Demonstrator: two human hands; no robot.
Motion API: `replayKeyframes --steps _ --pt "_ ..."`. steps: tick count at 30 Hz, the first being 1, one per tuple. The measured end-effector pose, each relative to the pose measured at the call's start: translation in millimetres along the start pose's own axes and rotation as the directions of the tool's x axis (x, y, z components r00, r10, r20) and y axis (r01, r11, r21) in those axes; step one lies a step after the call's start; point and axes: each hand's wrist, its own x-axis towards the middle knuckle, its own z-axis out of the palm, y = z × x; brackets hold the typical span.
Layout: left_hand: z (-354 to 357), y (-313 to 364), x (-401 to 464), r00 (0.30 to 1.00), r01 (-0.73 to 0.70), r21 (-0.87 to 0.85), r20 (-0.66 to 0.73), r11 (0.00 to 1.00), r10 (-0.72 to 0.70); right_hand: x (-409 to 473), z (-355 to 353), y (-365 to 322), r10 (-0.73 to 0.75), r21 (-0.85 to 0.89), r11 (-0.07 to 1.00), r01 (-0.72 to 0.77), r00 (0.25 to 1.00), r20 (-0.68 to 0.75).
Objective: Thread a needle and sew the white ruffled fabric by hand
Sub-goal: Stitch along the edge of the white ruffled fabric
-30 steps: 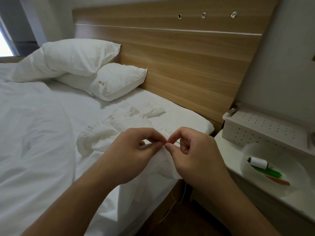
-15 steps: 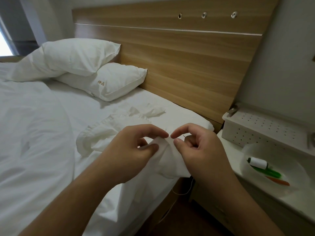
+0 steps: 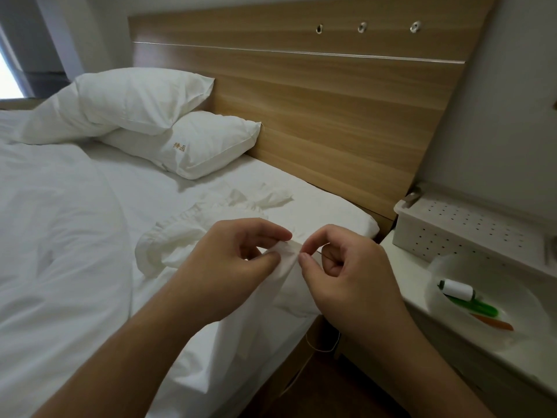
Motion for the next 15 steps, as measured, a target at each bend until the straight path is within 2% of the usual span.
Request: replayKeyframes --steps 2,4,6,7,8,12,15 --pt "0 -1 0 0.999 0.029 -0.05 -0.012 0.998 -0.03 1 -4 -3 0.031 0.104 0.994 -0.039 0.997 0.076" --pt "-1 0 0 0.998 0.056 -0.102 -0.02 0.993 -0.059 1 -9 -5 0.046 0.185 0.979 -0.087 0.976 0.212" --pt "-1 1 -1 0.997 0.078 -0.13 -0.013 0.988 -0.08 1 -14 -8 0.04 0.207 0.971 -0.116 0.939 0.342" --pt "-1 2 -1 0.996 0.086 -0.138 -0.006 0.987 -0.087 2 -14 -8 0.04 0.211 0.97 -0.122 0.933 0.359" --pt "-1 2 -2 0.996 0.091 -0.143 -0.001 0.985 -0.092 2 -14 -7 0.048 0.213 0.969 -0.124 0.942 0.331" --pt "-1 4 -2 0.995 0.103 -0.146 0.004 0.984 -0.103 4 -8 1 0.116 0.204 0.971 -0.125 0.992 0.057" --pt "0 7 -3 0.994 0.105 -0.143 0.022 0.984 -0.103 3 -6 -2 0.1 0.259 0.959 -0.118 0.992 0.081"
